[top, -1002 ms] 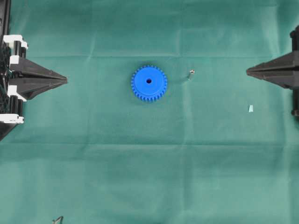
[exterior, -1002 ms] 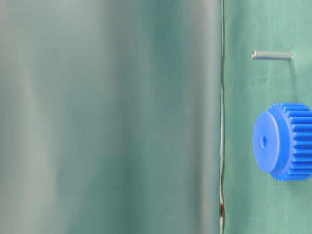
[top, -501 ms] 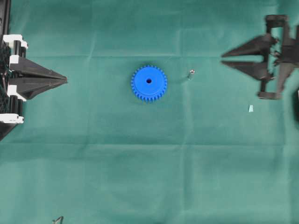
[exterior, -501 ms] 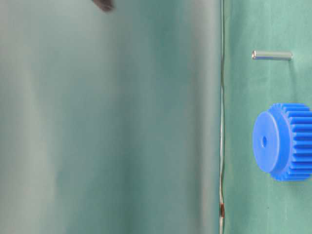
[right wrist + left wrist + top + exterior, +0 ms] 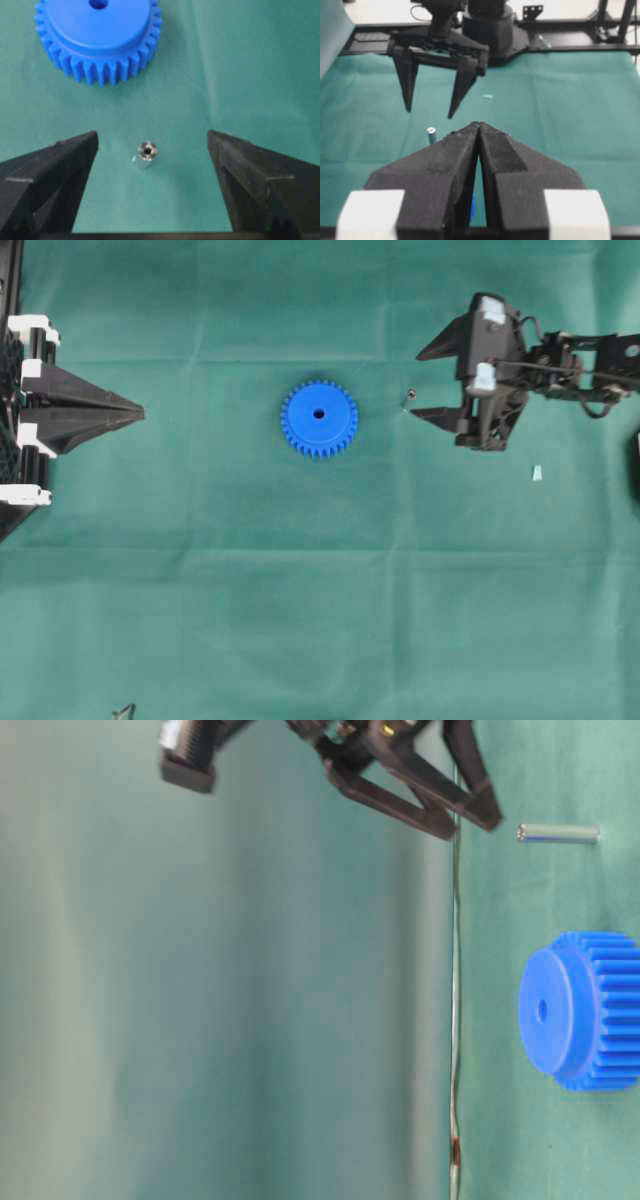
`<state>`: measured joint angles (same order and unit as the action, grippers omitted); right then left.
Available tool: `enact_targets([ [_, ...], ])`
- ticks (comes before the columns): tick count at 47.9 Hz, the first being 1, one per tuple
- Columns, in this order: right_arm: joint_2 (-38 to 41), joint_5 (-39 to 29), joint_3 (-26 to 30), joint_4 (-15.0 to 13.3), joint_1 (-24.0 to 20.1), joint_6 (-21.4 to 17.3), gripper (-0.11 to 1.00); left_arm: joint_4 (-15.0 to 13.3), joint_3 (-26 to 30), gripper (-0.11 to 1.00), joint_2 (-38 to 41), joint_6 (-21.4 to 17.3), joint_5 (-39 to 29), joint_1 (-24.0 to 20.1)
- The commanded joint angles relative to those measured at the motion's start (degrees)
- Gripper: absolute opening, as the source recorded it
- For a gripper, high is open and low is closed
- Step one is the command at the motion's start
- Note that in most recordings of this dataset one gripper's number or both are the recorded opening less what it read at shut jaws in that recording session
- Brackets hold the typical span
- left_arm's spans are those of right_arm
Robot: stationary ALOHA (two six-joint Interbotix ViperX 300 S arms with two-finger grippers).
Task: Insert the shaft into the center hole of the gear.
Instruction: 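Lower the right gripper and grasp the silver shaft upright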
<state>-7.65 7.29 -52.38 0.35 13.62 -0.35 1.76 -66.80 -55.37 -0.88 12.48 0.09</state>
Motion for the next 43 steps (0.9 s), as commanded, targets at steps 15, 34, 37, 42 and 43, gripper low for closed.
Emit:
enact_targets([
  [15,5.01,2.55,1.49,0.18,0.00,-0.09,0.91,0.09,1.67,0.00,0.18,0.00,-1.32,0.18],
  [34,5.10,3.08,1.32,0.00,-0.09,0.26,0.36,0.18,1.67,0.00,0.18,-0.09,-2.55,0.18],
  [37,5.27,3.08,1.32,0.00,-0.09,0.35,0.22,0.18,1.67,0.00,0.26,-0.09,-2.64,0.18],
  [42,5.27,3.08,1.23,0.00,-0.18,0.35,0.17,0.09,1.67,0.00,0.18,-0.09,-2.64,0.18],
  [43,5.27,2.99,1.23,0.00,-0.18,0.35,0.17,0.09,1.67,0.00,0.18,-0.09,-2.64,0.18],
])
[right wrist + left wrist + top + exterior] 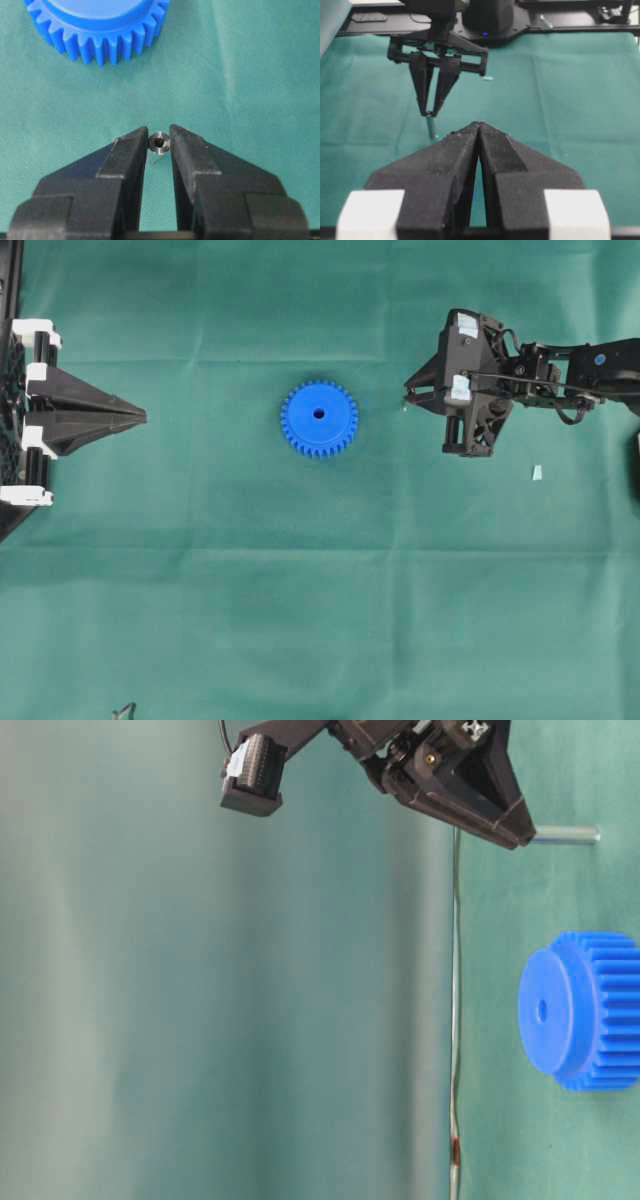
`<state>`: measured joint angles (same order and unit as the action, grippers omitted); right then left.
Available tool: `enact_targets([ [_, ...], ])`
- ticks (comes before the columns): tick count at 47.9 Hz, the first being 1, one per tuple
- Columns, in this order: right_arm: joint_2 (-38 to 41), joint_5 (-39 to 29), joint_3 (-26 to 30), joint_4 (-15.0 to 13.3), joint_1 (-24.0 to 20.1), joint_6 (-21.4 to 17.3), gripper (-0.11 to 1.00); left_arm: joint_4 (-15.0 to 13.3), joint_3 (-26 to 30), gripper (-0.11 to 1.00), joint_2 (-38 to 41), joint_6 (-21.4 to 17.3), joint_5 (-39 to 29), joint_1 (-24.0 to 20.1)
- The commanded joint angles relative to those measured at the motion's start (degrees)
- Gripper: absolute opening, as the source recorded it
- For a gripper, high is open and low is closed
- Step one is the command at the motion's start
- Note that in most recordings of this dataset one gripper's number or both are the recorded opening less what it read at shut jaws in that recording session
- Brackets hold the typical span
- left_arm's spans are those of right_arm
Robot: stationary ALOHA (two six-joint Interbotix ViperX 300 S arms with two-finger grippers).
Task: Insert the shaft into the center hole of the gear.
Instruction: 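Lower the right gripper and grasp the silver shaft upright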
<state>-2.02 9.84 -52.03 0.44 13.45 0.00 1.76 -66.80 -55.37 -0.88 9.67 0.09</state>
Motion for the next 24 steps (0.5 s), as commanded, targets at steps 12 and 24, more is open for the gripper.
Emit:
enact_targets([
  [12,-0.53,0.00,0.97,-0.09,0.00,-0.09,0.17,0.09,1.67,0.00,0.18,-0.09,0.18,0.18],
  [24,-7.03,-6.77,2.11,-0.09,0.00,-0.18,0.17,0.18,1.67,0.00,-0.35,-0.09,-0.26,0.18],
])
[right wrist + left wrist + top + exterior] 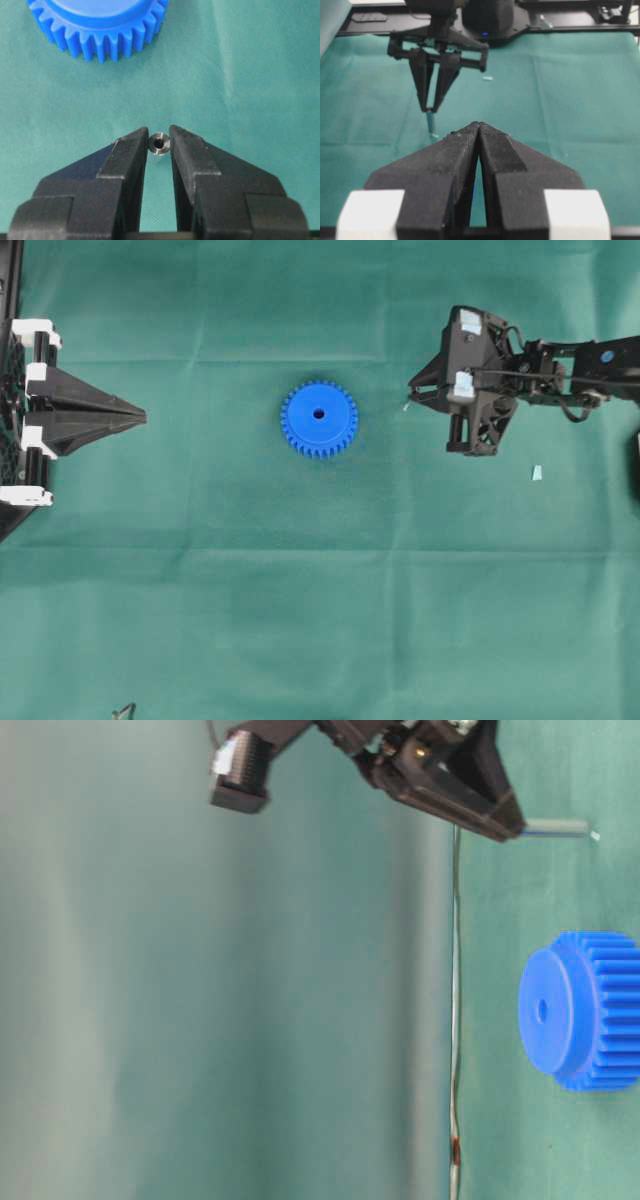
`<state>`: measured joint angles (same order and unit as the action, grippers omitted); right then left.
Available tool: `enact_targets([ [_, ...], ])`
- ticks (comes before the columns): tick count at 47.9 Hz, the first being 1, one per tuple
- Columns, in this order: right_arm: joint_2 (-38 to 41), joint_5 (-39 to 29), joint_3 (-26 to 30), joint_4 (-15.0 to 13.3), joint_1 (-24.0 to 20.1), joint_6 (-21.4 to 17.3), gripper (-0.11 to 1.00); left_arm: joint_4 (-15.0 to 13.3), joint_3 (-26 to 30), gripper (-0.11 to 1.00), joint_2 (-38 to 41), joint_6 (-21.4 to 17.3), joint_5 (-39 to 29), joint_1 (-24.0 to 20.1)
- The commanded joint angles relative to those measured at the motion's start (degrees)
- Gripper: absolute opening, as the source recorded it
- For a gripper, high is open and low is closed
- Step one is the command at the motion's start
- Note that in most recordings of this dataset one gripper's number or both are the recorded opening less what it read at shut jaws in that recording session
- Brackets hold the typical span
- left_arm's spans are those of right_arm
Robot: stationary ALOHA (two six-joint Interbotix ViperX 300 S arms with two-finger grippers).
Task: Insert the shaft into the center hole of the gear.
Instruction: 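Lower the right gripper and grasp the silver shaft upright, then carry the held shaft over the blue gear's center hole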
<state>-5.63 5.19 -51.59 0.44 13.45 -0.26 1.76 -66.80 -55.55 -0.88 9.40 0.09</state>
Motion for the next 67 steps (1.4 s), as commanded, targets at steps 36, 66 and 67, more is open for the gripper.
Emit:
enact_targets([
  [36,-13.01,-15.21,4.57,0.00,-0.53,-0.18,0.17,0.09,2.29,0.00,-3.25,0.00,-4.48,0.18],
  [66,-2.29,-13.80,15.12,0.00,-4.22,-0.18,0.17,0.18,2.29,0.00,-3.25,0.00,-4.57,0.18],
  [67,-1.49,-13.80,15.91,0.00,-4.48,-0.18,0.17,0.18,2.20,0.00,-3.16,0.00,-4.48,0.18],
])
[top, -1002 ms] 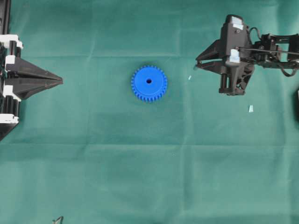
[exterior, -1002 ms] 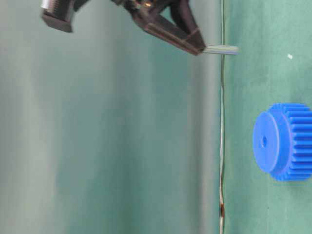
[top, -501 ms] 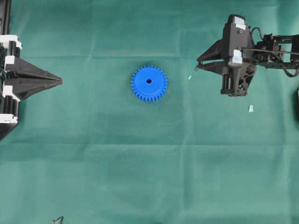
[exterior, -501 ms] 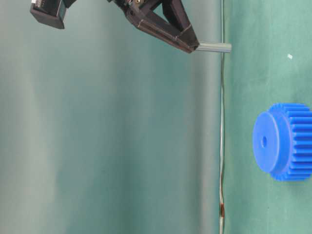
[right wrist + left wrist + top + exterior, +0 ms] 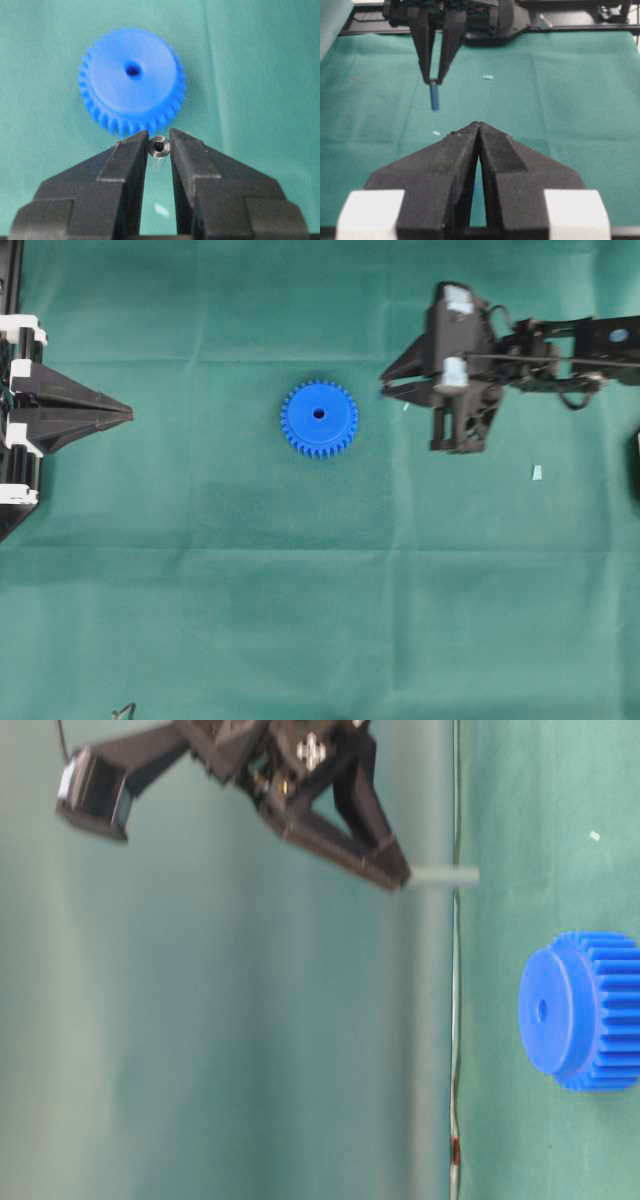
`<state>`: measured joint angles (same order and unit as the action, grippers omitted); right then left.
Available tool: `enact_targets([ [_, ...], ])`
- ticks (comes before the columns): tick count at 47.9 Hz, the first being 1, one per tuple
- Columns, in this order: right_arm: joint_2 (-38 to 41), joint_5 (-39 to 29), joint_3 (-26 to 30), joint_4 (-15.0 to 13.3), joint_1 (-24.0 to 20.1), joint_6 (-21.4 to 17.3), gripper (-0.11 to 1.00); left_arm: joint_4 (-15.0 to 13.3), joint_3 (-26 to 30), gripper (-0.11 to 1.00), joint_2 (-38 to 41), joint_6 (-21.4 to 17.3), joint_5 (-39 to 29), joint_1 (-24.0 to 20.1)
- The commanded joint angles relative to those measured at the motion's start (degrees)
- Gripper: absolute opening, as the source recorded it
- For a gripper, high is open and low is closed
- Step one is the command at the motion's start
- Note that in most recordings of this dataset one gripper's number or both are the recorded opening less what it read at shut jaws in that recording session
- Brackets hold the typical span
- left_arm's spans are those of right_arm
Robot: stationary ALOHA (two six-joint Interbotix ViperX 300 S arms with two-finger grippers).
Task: Insert the shaft into the center hole of the gear.
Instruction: 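Carry the held shaft over the blue gear's center hole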
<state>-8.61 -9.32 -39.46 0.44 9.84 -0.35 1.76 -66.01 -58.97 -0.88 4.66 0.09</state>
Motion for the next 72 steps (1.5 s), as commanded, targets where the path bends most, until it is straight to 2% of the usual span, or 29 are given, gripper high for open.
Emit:
enact_targets([
  [1,2.20,0.79,4.57,-0.09,-1.14,-0.09,0.17,0.18,1.41,0.00,0.26,0.00,0.18,0.18],
  [8,7.21,0.79,10.02,-0.09,-2.20,0.18,0.17,0.18,1.49,0.00,0.26,0.09,0.26,0.18],
  [17,10.11,0.79,13.18,-0.09,-2.46,0.26,0.17,0.09,1.49,0.00,0.18,0.09,0.26,0.18],
  [72,15.03,5.71,11.16,-0.09,-2.46,-0.09,0.17,0.18,1.49,0.00,0.18,0.09,0.26,0.18],
])
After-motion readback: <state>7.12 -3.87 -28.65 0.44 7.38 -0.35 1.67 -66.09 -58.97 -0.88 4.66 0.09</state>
